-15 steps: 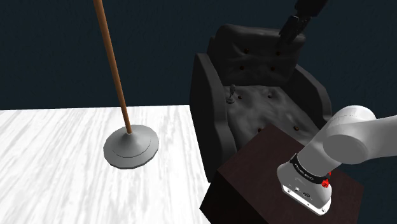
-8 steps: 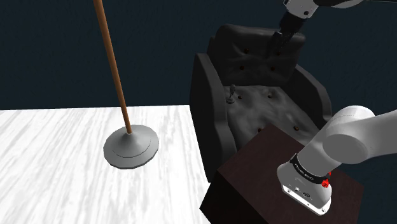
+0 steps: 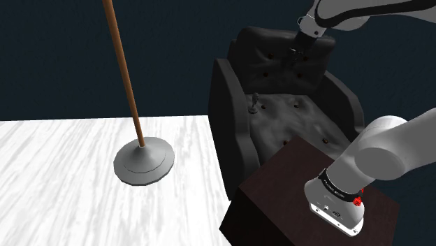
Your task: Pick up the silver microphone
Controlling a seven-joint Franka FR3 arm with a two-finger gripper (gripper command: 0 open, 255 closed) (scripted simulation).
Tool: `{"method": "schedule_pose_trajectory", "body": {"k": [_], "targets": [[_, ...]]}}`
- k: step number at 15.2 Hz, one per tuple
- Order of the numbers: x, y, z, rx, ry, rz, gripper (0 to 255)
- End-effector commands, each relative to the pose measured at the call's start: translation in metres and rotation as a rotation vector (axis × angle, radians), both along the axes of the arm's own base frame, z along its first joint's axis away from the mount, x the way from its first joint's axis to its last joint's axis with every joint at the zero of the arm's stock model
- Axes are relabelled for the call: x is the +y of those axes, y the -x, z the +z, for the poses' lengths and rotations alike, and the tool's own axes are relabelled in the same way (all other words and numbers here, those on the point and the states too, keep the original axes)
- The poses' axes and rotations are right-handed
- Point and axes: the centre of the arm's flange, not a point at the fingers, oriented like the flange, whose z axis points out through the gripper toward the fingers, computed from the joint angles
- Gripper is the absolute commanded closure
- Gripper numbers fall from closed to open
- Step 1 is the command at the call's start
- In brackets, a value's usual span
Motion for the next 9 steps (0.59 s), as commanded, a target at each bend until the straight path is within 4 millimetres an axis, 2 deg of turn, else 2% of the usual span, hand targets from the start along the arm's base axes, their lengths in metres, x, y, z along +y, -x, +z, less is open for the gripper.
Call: {"method": "schedule_pose_trajectory", "body": {"k": [1,9], "targets": [[-0.013,-0.014,-0.022,-0.003,-0.009,-0.001,0],[-0.067,-0.065,-0.101,-0.008,-0.050,-0.004,0]]}}
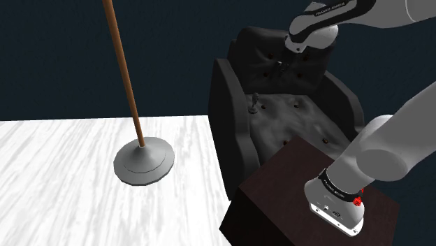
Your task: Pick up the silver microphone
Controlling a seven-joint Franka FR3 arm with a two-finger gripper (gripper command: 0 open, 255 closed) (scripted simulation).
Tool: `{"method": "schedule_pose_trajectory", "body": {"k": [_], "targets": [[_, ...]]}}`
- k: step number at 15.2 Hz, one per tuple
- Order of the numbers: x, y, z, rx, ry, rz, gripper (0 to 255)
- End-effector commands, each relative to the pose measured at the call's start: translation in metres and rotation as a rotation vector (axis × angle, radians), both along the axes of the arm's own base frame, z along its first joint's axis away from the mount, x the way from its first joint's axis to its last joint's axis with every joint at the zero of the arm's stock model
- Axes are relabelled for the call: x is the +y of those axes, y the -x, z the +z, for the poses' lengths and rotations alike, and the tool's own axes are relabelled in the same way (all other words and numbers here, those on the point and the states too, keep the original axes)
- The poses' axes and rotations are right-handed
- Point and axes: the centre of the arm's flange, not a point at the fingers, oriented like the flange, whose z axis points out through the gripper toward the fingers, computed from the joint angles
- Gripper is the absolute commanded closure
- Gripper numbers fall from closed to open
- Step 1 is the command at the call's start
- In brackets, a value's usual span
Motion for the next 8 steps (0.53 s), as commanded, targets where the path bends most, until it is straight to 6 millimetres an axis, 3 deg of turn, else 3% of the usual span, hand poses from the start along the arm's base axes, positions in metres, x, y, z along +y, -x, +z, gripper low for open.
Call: {"method": "schedule_pose_trajectory", "body": {"k": [1,8], "targets": [[-0.013,-0.011,-0.022,-0.003,-0.009,-0.001,0],[-0.057,-0.056,-0.093,-0.007,-0.045,-0.004,0]]}}
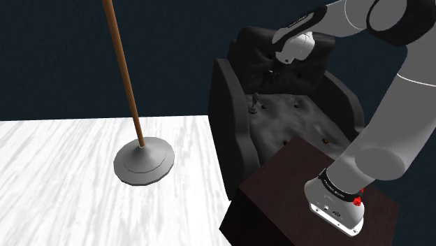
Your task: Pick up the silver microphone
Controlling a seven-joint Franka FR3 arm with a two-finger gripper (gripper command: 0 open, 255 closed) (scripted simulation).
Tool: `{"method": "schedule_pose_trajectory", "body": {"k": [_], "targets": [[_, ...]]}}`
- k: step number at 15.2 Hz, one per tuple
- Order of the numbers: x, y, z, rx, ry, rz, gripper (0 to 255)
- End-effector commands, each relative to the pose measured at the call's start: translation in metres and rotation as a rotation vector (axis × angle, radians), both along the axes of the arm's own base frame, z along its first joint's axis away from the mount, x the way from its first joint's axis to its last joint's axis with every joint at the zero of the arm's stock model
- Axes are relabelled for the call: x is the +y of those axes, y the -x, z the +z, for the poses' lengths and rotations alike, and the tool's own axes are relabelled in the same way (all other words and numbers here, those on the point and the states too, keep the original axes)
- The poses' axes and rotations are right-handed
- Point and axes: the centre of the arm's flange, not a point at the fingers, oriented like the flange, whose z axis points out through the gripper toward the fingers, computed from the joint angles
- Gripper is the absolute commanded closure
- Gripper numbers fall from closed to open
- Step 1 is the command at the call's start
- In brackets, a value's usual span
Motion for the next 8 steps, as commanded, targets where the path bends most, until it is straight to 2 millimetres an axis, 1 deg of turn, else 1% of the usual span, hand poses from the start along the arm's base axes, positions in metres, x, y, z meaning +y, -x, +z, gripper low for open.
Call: {"method": "schedule_pose_trajectory", "body": {"k": [1,6,7,8], "targets": [[-0.013,-0.013,-0.022,-0.003,-0.011,-0.001,0],[-0.043,-0.046,-0.073,-0.006,-0.037,-0.003,0],[-0.047,-0.050,-0.081,-0.007,-0.041,-0.003,0],[-0.047,-0.050,-0.086,-0.007,-0.041,-0.003,0]]}}
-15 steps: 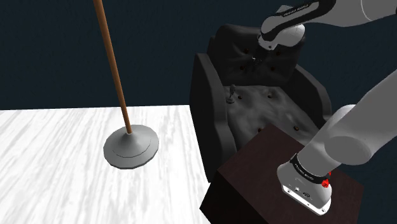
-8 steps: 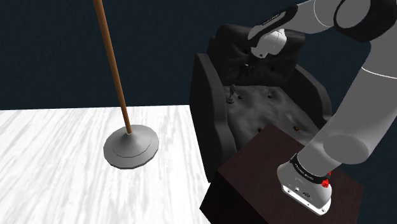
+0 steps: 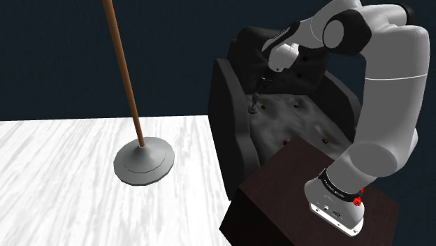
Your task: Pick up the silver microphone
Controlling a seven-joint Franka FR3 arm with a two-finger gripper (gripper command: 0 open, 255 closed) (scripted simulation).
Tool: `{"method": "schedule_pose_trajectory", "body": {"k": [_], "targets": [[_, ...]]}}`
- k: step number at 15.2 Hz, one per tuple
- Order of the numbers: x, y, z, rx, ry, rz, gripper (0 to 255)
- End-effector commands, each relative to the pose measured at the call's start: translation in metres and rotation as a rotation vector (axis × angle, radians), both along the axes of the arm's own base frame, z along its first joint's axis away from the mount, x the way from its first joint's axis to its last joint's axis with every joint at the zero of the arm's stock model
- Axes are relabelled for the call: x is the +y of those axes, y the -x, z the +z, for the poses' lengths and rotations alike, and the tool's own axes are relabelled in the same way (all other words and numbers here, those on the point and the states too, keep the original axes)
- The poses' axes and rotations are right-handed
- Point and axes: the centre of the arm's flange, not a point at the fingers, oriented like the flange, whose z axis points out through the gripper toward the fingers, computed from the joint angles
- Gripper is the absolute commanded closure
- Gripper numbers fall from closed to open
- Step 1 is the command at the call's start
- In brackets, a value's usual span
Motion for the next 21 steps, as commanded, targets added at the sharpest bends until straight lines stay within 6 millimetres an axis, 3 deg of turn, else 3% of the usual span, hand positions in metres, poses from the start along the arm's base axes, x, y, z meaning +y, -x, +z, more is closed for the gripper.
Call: {"method": "schedule_pose_trajectory", "body": {"k": [1,8,9,18,21], "targets": [[-0.004,-0.002,-0.014,-0.001,-0.003,0.000,0],[-0.004,-0.002,-0.043,-0.001,-0.003,0.000,0],[-0.004,-0.002,-0.044,-0.001,-0.003,0.000,255],[-0.004,-0.002,-0.043,-0.001,-0.003,0.000,255],[-0.004,-0.002,-0.027,-0.001,-0.003,0.000,255]]}}
